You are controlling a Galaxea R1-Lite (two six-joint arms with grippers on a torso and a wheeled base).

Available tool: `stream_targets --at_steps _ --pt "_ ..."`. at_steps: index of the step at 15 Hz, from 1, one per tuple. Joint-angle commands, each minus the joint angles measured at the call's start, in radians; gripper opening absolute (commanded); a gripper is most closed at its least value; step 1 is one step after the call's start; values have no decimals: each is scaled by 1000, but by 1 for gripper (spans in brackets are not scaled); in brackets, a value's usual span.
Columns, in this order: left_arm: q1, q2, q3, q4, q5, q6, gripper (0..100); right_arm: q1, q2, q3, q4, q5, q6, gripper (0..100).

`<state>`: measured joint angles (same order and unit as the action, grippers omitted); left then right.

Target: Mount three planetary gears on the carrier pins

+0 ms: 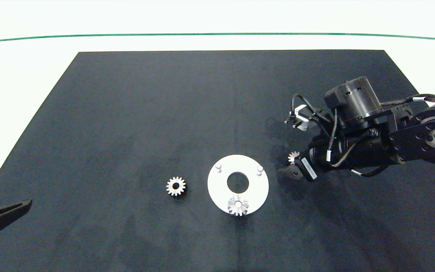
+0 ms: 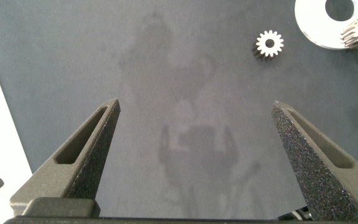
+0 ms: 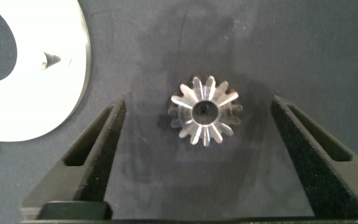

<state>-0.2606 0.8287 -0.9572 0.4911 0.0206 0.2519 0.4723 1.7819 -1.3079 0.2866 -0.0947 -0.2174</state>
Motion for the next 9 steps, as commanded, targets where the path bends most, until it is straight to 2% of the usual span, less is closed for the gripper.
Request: stream_targets --at_steps 1,9 --pt "0 1 0 3 1 1 100 0 16 -8 2 0 -2 90" --pt "0 1 0 3 1 1 100 -3 17 -8 -6 1 0 73"
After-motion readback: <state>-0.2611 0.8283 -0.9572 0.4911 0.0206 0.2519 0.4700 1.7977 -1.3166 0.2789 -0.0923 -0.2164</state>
